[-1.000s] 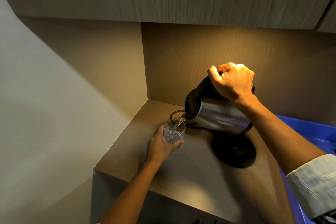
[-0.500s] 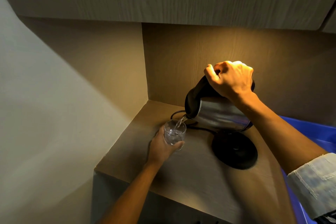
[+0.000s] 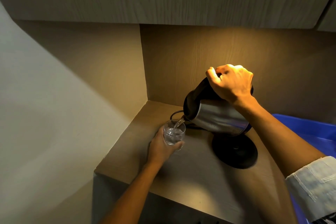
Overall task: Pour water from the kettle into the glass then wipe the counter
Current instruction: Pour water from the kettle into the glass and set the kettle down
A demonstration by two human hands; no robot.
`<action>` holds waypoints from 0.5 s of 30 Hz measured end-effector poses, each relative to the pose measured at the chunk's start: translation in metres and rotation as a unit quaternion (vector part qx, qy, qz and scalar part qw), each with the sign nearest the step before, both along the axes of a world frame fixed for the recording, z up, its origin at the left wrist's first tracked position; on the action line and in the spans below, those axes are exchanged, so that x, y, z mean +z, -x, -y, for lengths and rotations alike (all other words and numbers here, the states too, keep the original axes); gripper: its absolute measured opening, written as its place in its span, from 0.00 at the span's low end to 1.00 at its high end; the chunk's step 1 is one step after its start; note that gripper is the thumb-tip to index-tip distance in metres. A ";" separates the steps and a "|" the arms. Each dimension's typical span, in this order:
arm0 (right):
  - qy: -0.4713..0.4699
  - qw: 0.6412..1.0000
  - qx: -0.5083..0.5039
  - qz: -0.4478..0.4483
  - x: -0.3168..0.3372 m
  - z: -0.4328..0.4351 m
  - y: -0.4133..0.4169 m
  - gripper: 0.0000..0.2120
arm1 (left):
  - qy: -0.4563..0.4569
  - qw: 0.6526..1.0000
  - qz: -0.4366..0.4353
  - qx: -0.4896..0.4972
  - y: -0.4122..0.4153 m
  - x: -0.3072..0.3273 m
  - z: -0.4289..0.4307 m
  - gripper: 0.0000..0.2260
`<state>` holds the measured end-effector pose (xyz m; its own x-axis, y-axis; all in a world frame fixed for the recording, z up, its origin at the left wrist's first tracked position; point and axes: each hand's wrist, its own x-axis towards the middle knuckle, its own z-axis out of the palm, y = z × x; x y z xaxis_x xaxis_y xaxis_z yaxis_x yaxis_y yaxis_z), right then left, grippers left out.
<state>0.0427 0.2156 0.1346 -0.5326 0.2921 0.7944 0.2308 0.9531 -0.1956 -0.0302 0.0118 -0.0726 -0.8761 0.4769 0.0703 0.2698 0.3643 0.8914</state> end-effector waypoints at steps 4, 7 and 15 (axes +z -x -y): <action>0.074 0.997 -0.026 -0.004 -0.011 -0.011 -0.004 0.25 | 0.022 0.999 0.006 0.024 0.002 -0.003 -0.002 0.44; 0.179 0.981 -0.064 -0.032 -0.026 -0.025 -0.012 0.25 | 0.024 0.999 -0.005 0.033 0.002 -0.003 -0.002 0.44; 0.416 0.890 -0.081 -0.169 -0.075 -0.071 -0.058 0.21 | 0.026 0.999 -0.009 0.028 0.000 -0.003 -0.003 0.45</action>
<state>0.1003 0.2866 0.0600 -0.2015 0.9051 0.3743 0.1467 0.4057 -0.9021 -0.0302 0.0151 -0.0758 -0.9002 0.4311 0.0622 0.2633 0.4248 0.8661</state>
